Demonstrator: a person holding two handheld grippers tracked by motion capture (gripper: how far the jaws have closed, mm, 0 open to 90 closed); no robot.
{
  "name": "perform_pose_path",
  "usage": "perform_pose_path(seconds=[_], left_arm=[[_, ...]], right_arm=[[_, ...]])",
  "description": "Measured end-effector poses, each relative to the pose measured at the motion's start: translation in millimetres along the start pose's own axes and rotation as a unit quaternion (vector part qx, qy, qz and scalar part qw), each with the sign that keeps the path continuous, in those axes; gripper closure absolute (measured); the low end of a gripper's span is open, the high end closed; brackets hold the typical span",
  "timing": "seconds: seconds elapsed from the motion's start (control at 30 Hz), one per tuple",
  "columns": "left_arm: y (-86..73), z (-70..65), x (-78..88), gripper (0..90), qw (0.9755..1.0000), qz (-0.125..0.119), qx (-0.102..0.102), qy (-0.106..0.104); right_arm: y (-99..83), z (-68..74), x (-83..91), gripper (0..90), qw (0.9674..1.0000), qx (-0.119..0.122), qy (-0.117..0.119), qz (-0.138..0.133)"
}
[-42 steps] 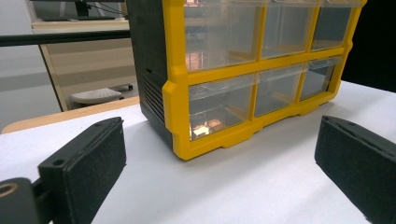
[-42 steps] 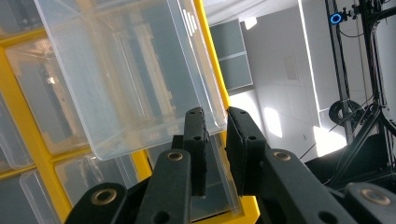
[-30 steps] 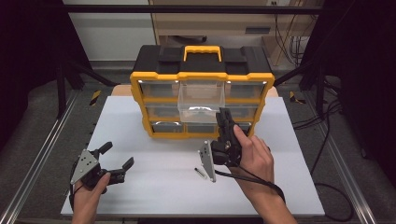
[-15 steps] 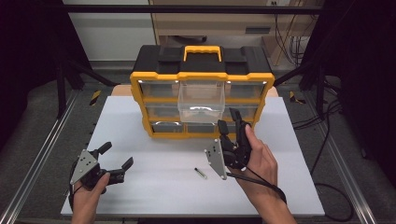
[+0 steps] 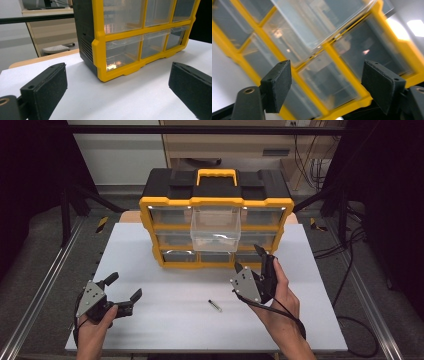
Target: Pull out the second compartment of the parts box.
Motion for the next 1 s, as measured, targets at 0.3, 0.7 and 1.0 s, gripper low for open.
perform_pose_path(seconds=[0.3,0.7,1.0], left_arm=[[-1.0,1.5,0.0,1.8,1.0000,0.000,0.005,0.000],[2.4,-1.8,1.1,1.8,1.0000,-0.005,0.001,-0.004],[2.8,-2.1,0.6,1.7,1.0000,-0.006,0.001,-0.007]], right_arm=[[-11.7,15.1,-13.2,19.3,0.9961,-0.035,0.078,0.025],[-31.0,42.5,-31.8,15.0,0.9733,-0.079,0.202,0.075],[-37.9,64.1,-36.6,14.6,0.9478,-0.108,0.288,0.083]])
Point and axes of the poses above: each handheld gripper's, and its own axes: x roughly backward along the jaws, y roughly out of its top, z roughly to its left, the point moved 7 cm from there along -x, roughly forward along the jaws, and after that the axes turned 15 degrees about z, right-handed, at the moved point
